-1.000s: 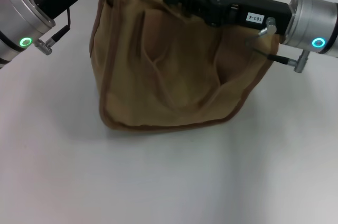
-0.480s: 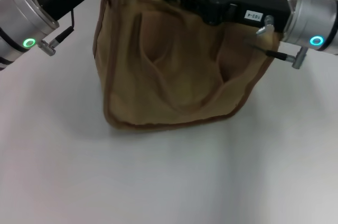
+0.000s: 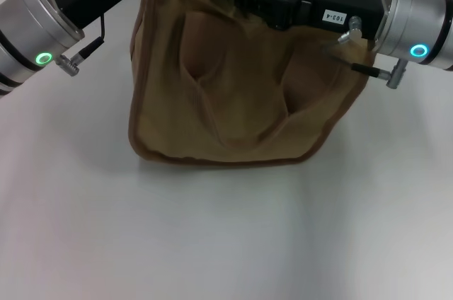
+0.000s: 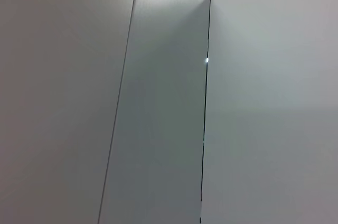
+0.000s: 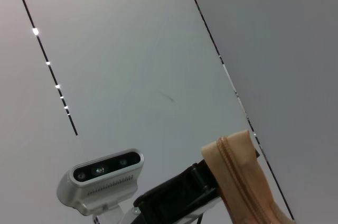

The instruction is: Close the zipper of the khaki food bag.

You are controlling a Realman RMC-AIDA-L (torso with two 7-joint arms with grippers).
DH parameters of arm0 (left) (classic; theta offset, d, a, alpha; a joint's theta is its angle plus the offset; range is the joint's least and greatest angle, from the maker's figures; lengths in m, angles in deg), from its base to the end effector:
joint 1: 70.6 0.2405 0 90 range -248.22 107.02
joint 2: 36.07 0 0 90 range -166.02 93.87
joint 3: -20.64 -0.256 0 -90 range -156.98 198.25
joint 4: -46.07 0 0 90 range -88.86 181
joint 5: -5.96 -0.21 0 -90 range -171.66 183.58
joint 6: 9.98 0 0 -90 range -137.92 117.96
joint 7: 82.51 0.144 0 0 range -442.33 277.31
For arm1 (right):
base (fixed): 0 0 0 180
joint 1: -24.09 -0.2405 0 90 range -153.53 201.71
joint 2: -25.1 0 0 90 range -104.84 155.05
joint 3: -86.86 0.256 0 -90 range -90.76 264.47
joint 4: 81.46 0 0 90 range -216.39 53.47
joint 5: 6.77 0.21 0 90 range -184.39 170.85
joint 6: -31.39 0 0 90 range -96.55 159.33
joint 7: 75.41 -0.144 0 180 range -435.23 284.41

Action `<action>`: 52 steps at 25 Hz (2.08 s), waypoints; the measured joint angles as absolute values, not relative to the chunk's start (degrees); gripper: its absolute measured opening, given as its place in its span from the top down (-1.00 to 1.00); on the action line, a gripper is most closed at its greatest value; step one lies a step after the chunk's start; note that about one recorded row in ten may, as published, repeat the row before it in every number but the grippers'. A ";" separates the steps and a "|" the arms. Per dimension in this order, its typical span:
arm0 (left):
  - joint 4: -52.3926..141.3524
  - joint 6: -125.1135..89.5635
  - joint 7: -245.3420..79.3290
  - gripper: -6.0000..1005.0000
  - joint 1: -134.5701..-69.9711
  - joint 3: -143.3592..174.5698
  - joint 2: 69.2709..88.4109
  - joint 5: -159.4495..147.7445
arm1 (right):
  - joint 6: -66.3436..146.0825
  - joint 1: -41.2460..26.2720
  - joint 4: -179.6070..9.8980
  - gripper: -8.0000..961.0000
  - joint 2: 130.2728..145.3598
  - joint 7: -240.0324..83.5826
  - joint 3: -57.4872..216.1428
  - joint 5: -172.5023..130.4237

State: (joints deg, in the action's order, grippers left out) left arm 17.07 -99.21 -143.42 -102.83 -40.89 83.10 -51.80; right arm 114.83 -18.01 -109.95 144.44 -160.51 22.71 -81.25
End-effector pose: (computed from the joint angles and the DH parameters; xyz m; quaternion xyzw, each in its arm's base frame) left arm -0.1771 0.3569 0.0208 -0.8113 -0.0883 -0.5366 0.2147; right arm 0.1341 0.3740 -0.0278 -0.8779 0.2086 0.4294 0.0375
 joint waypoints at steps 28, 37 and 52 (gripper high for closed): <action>16.87 -98.83 -143.04 0.68 -97.73 -38.42 82.50 -48.97 | 115.59 -12.85 -110.60 0.93 143.45 -160.76 24.40 -80.59; 17.08 -98.10 -142.76 0.68 -97.09 -37.90 82.48 -48.91 | 116.89 -7.26 -110.21 0.90 142.47 -160.80 28.10 -80.73; 18.75 -96.32 -139.96 0.67 -93.68 -38.32 82.49 -50.04 | 119.28 1.17 -109.51 0.86 143.48 -155.84 41.82 -80.58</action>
